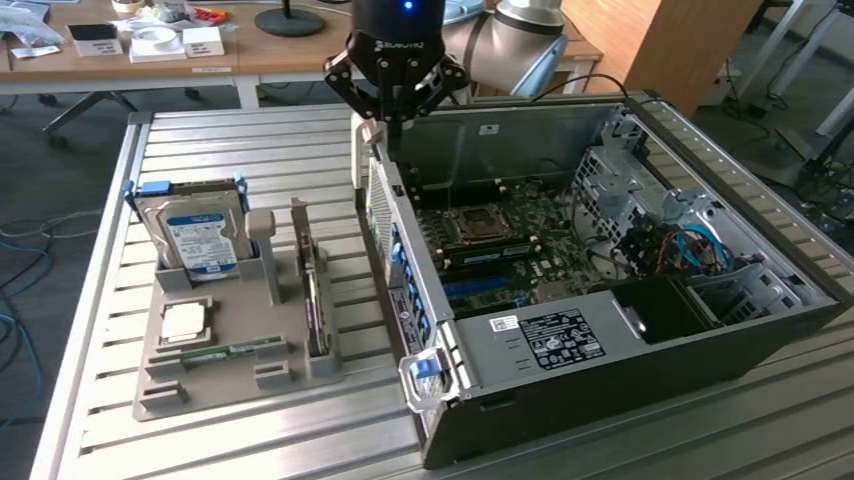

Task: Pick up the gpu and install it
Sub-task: 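Reach for the gpu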

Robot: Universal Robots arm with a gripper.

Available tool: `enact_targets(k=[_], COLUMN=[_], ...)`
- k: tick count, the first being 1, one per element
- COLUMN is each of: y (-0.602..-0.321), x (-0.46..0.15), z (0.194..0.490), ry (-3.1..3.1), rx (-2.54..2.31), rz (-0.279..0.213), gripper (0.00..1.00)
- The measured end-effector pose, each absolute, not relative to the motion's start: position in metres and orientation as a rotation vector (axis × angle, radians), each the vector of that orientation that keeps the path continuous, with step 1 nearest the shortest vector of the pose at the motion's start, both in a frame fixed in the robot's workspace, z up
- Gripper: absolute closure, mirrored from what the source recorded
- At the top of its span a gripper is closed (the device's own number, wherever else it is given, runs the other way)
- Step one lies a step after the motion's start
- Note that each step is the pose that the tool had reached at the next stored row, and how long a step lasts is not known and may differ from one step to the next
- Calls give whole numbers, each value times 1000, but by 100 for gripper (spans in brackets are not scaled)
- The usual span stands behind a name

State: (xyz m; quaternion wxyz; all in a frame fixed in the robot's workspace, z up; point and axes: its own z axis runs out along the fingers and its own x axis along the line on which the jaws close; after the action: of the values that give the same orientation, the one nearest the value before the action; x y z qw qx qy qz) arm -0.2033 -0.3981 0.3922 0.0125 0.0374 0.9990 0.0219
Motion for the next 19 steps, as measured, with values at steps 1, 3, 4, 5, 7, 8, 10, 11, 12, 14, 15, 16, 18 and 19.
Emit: enact_targets(k=[1, 3, 4, 5, 7, 8, 10, 11, 12, 14, 15, 16, 18, 19], y=[-398, -398, -398, -398, -398, -398, -398, -398, -398, -398, -398, -398, -398, -398], x=[-204, -206, -207, -208, -209, -210, -212, -213, -213, -215, -215, -215, -216, -216], z=[392, 392, 392, 392, 392, 392, 392, 392, 392, 392, 392, 392, 392, 392], ry=[3114, 3114, 3114, 3114, 3114, 3114, 3114, 3114, 3114, 3114, 3114, 3114, 3114, 3114], rx=[117, 117, 117, 117, 117, 117, 117, 117, 117, 117, 117, 117, 117, 117], rz=[68, 68, 68, 68, 68, 68, 68, 68, 68, 68, 68, 68, 68, 68], gripper=[89, 89, 89, 89, 89, 89, 89, 89, 89, 89, 89, 89, 89, 89])
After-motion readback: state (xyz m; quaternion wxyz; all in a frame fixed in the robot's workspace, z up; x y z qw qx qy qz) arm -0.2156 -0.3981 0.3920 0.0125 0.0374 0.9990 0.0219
